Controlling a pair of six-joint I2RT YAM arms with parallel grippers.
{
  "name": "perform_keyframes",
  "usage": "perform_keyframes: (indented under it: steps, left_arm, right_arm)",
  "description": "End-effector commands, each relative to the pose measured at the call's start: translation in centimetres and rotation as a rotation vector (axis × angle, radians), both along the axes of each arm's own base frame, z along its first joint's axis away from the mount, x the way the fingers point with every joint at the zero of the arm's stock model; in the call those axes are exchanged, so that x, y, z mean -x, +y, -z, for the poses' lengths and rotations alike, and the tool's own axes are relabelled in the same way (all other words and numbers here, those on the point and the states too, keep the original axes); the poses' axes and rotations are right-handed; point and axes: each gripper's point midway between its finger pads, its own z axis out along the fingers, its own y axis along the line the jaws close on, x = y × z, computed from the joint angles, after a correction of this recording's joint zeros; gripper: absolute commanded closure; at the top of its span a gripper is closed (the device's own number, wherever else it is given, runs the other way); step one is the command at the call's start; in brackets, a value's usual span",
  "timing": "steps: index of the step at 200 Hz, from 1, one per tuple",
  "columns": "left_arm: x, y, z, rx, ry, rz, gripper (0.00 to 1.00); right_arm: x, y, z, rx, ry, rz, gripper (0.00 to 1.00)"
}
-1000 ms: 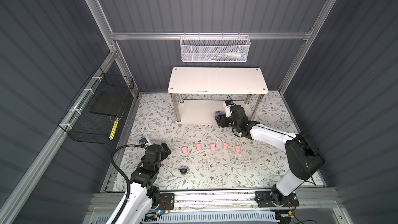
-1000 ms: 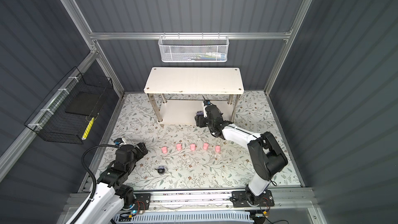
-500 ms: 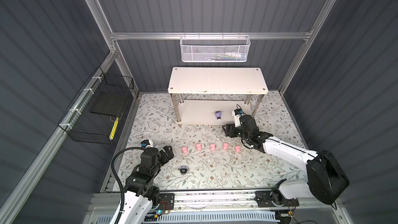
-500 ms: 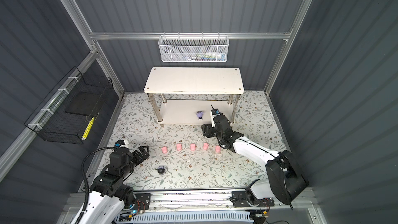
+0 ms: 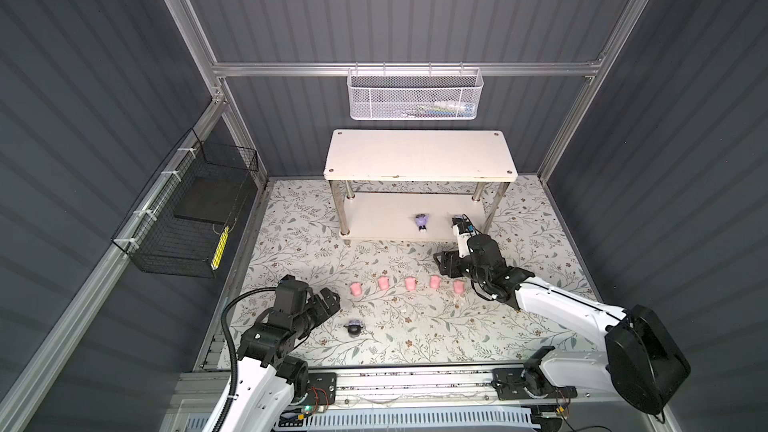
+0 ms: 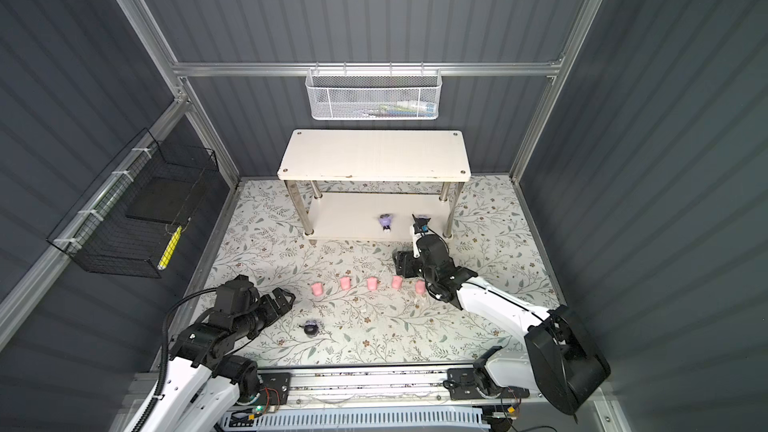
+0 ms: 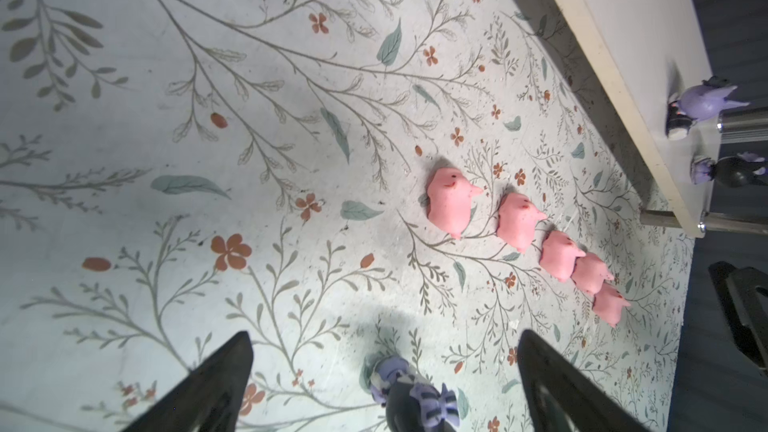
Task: Place and organize the plastic toys onto the shelf
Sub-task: 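Open the right gripper and draw it back from the shelf toward the robot, then move the left gripper over the small purple-and-black cow toy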
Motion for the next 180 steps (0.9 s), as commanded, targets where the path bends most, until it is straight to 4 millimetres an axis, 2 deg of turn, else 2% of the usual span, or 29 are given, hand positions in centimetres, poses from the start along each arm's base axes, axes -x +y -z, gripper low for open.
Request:
perform_keyframes:
  steps: [1, 25, 65, 92, 113, 137, 159, 180]
  left_arm:
    - [1.4, -0.2, -1.0, 0.009, 0.087, 0.01, 0.01]
    - [1.3, -0.5, -2.1, 0.007, 0.106, 0.024, 0.01]
    - [1.6, -0.9, -0.7, -0.001, 0.135, 0.03, 0.0]
    - [0.0, -1.4, -1.6, -0.09, 0.071, 0.06, 0.0]
    - [-1.5, -3.0, -2.4, -0.183, 0.012, 0.108, 0.0]
    - [-2.1, -3.9, -3.1, -0.302, -0.032, 0.139, 0.0]
    - [-2.0, -4.0, -3.3, -0.331, -0.051, 0.141, 0.0]
    - [-1.2, -4.2, -2.6, -0.327, -0.038, 0.155, 0.0]
  right_arm:
    - [0.0, 0.0, -0.8, -0.014, -0.033, 0.003, 0.25]
    - [0.0, 0.0, -0.7, -0.008, -0.044, -0.006, 0.25]
    - [-0.3, 0.4, -0.5, -0.005, -0.058, -0.022, 0.25]
    - [-0.5, 0.5, -0.6, -0.012, -0.067, -0.022, 0.24]
    - [-0.7, 0.7, -0.5, -0.012, -0.068, -0.024, 0.24]
    - [-1.0, 0.8, -0.7, -0.012, -0.073, -0.026, 0.24]
    - [-1.0, 0.7, -0.7, -0.003, -0.077, -0.024, 0.24]
    - [-0.9, 0.8, -0.5, 0.004, -0.071, -0.032, 0.24]
